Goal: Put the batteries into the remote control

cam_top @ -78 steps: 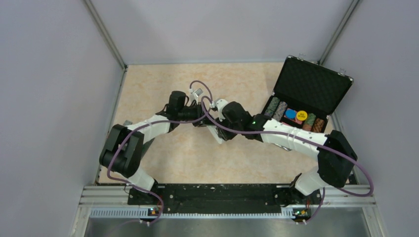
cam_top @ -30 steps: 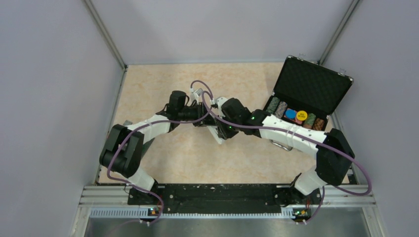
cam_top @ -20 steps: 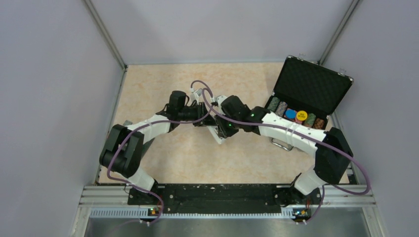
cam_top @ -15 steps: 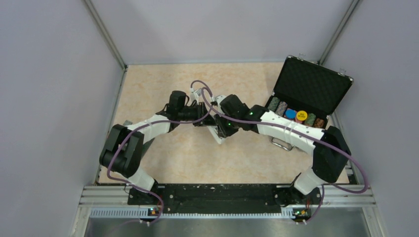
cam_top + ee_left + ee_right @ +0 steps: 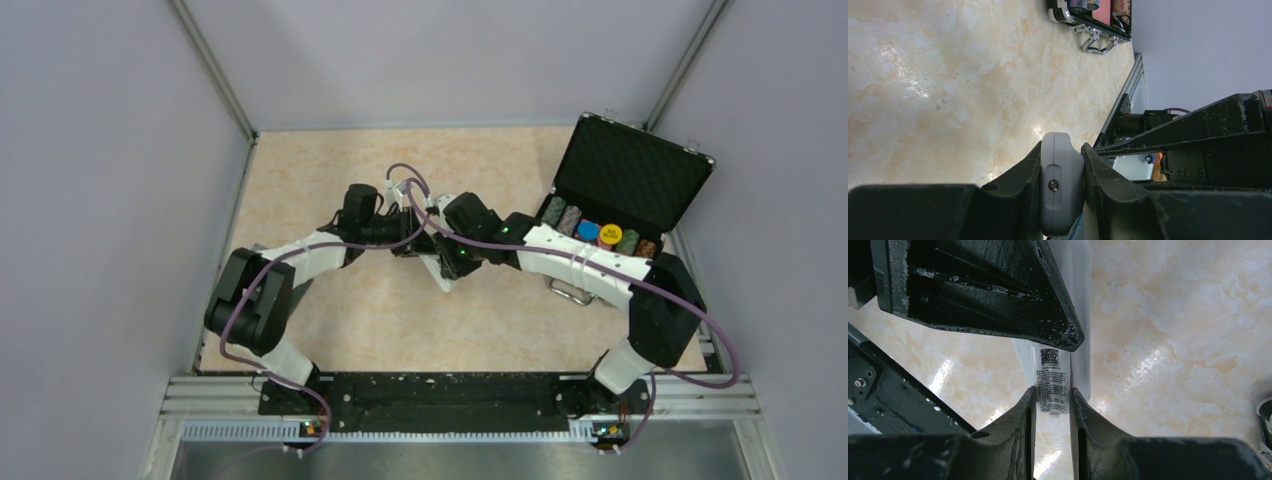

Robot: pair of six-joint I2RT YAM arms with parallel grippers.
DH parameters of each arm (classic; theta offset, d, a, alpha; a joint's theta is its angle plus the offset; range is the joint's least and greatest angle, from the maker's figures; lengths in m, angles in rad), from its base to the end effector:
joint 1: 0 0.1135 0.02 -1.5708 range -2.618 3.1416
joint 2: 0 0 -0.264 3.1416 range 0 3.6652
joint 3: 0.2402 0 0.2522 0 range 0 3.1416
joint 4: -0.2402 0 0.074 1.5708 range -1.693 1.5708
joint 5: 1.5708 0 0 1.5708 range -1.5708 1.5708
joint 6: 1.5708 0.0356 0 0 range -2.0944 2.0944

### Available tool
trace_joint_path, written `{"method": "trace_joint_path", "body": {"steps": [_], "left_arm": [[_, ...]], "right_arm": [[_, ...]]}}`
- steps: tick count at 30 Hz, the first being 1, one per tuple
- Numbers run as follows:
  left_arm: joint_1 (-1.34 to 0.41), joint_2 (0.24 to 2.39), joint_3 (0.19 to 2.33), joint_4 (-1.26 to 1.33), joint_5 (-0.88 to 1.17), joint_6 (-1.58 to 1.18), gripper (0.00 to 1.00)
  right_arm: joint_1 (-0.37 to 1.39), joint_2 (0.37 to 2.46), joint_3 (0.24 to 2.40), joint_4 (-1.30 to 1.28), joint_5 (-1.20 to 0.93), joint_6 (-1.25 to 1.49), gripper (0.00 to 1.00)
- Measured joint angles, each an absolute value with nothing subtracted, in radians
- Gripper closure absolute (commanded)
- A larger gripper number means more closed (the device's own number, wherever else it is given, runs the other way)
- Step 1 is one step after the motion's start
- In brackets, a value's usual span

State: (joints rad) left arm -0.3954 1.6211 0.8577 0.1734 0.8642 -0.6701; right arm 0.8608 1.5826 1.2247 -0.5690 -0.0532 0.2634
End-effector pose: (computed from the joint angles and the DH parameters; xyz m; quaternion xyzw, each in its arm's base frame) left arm 0.2964 -0.1530 0.1971 0.0857 0.8205 -0.5355 0.1808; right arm 0.2198 0.2586 0.2603 -0.2871 0.9038 0.1899 0.2542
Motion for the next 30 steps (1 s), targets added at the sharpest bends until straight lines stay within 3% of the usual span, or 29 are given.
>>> {"method": "trace_joint_path", "body": {"steps": [21,27,30], "left_arm": [[-0.393,1.668,0.88,0.187,0.924,-0.722,1.0],[-0.391,1.687,0.887,0.179,0.954,-0.738,1.0],[-0.386,1.702,0.893,0.176,0.961,-0.746,1.0]], "right_arm": [[0.855,1.577,1.213,-0.481,0.013,0.266,0.51],[0.846,1.553,1.209,-0.453,0.03,0.273,0.32],[0.837,1.52,1.198,-0.443,0.03,0.279,0.28]]}}
